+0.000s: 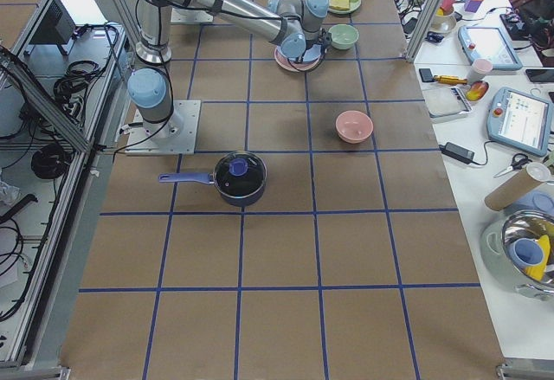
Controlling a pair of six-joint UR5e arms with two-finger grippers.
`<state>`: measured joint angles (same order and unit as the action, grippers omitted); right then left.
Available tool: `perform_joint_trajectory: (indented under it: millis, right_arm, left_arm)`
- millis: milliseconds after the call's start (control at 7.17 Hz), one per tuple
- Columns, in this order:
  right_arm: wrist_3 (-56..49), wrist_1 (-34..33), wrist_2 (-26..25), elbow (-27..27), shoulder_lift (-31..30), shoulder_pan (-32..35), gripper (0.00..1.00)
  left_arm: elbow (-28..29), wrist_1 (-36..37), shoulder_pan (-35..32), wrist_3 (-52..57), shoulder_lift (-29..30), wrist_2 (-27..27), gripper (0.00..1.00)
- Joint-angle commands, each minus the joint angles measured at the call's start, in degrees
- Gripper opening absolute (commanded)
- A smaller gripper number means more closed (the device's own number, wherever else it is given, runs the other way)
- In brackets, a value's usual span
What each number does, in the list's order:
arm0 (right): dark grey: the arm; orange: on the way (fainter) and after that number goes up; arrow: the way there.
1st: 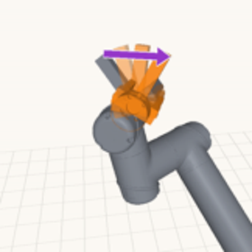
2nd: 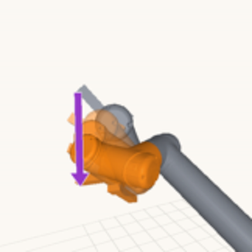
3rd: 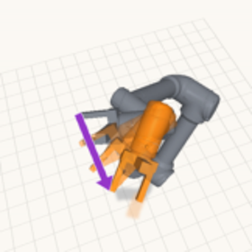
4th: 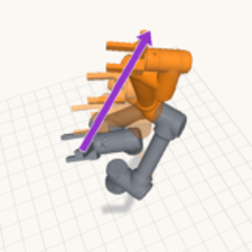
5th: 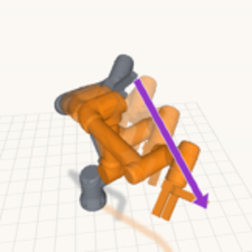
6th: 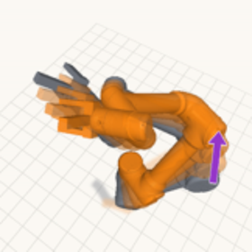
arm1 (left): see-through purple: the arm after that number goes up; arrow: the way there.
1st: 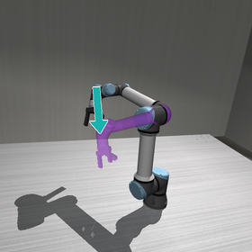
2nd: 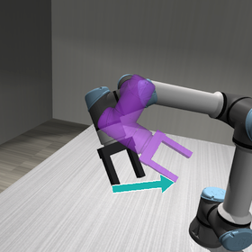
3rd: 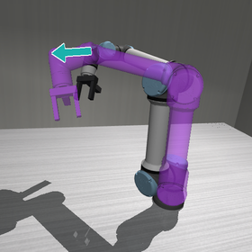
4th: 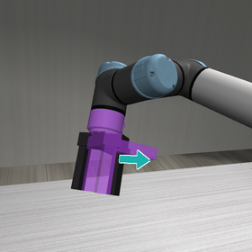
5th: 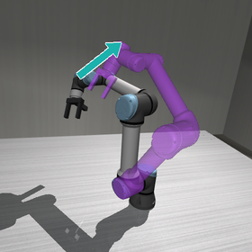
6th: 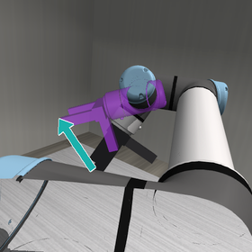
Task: Stack three plates with pink and blue
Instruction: 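Lower the blue plate onto the pink plate and open the right gripper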
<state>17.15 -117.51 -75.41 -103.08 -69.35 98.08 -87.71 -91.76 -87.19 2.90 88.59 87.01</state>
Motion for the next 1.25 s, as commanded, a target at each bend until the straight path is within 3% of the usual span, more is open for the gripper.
perform_joint_trajectory:
  millis: [0,418,558,836,976,1115]
  right_arm:
    - [-0.10,0.00,0.00,-0.19,0.00,0.00,0.00]
    - [-0.28,0.00,0.00,-0.28,0.09,0.00,0.05]
    - [-0.28,-0.09,0.00,-0.28,0.09,0.00,0.21]
    - [0.60,-4.03,0.09,-0.10,-0.08,0.00,0.69]
    - [0.60,-4.13,0.09,0.16,-0.17,-0.09,0.80]
    - [0.34,-4.22,-0.17,0.34,-0.35,-0.17,0.80]
  left_arm:
    - [0.00,0.00,0.00,0.00,0.00,0.00,1.00]
    - [0.00,0.00,0.00,-0.09,0.00,0.00,1.00]
    - [0.00,0.00,0.00,0.00,0.00,0.00,1.00]
    - [0.09,-0.18,0.00,0.00,-0.26,0.00,1.00]
    - [0.09,-0.09,0.00,0.00,-0.18,0.00,1.00]
    - [0.09,-0.09,0.00,0.00,-0.26,0.00,1.00]
